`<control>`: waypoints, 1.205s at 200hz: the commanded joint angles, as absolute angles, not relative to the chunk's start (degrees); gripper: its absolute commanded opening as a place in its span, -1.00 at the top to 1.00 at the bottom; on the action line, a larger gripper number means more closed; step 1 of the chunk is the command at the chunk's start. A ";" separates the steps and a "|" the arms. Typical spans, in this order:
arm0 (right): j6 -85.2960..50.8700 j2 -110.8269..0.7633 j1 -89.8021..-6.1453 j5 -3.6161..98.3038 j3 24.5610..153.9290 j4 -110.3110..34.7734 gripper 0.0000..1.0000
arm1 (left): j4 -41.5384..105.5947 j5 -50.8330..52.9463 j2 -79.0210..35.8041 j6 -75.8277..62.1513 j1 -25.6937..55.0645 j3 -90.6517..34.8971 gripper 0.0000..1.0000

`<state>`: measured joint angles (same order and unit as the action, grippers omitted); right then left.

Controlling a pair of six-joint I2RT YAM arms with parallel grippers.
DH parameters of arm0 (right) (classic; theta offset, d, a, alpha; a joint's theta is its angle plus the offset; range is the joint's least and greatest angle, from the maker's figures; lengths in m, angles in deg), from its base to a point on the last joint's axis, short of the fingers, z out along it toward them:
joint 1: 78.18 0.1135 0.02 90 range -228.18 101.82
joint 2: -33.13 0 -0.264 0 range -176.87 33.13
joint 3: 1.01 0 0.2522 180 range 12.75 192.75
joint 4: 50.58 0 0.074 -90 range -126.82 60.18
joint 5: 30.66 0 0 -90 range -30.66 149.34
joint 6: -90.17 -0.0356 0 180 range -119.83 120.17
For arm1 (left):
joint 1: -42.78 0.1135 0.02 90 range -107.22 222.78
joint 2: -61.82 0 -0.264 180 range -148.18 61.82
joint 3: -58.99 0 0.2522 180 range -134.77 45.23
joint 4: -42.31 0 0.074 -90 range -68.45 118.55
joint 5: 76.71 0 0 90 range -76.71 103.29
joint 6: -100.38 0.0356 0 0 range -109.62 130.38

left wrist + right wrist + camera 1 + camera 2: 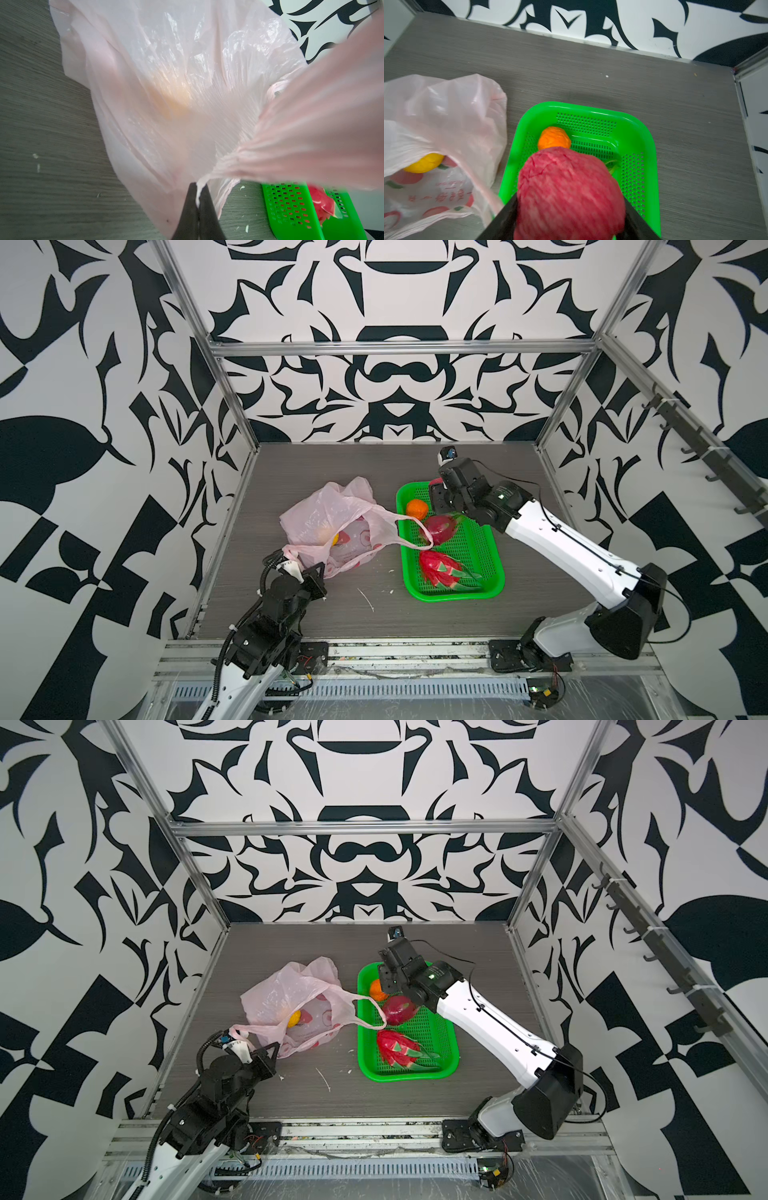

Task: Untie the knot of the plastic bag and take out the fruit
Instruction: Place the fruit in the basket.

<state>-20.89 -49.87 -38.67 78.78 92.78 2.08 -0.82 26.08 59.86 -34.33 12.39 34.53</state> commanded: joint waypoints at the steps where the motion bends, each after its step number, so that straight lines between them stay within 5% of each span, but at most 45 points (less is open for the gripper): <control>1: -20.28 -51.54 -41.82 76.61 89.99 -2.41 0.48 | 0.24 26.32 59.67 -33.75 12.23 35.12 1.00; 155: -23.24 -70.63 -50.26 76.14 89.13 -10.46 0.51 | 0.22 26.59 59.17 -34.01 12.23 35.12 1.00; 241: -23.80 -73.30 -51.40 76.44 89.19 -10.45 0.14 | 0.99 26.21 58.26 -33.74 12.22 35.12 1.00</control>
